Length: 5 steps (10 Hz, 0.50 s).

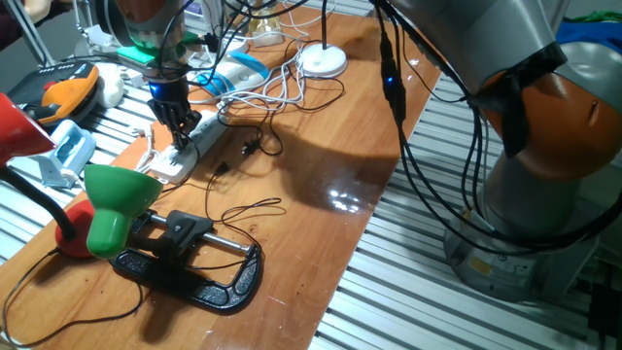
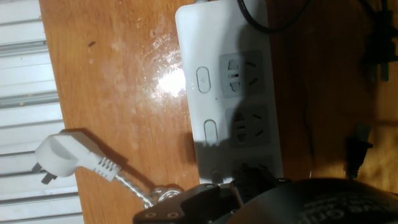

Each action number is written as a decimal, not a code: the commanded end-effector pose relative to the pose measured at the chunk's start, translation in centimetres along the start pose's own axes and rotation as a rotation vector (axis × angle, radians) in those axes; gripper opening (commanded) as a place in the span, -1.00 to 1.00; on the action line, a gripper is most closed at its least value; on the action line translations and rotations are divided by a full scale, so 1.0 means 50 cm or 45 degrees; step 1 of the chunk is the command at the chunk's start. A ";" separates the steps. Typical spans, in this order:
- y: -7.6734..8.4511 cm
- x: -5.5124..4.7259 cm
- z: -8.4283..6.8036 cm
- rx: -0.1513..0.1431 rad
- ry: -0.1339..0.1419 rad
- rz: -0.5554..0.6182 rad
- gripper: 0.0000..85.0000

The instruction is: Plug in the power cord of the desk lamp, turn on the socket, and light up the desk lamp

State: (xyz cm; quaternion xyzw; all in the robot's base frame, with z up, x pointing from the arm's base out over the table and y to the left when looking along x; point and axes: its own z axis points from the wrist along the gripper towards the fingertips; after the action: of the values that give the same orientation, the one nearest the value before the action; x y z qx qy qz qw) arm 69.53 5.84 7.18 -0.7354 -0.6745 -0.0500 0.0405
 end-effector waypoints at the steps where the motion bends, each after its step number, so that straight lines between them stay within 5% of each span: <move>1: 0.000 0.000 0.001 0.000 -0.002 0.000 -1.00; 5: -0.001 0.000 0.005 0.012 -0.003 -0.004 -1.00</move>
State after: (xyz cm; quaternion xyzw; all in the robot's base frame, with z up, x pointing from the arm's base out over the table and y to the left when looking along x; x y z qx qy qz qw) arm 69.52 5.88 6.98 -0.7341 -0.6762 -0.0461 0.0430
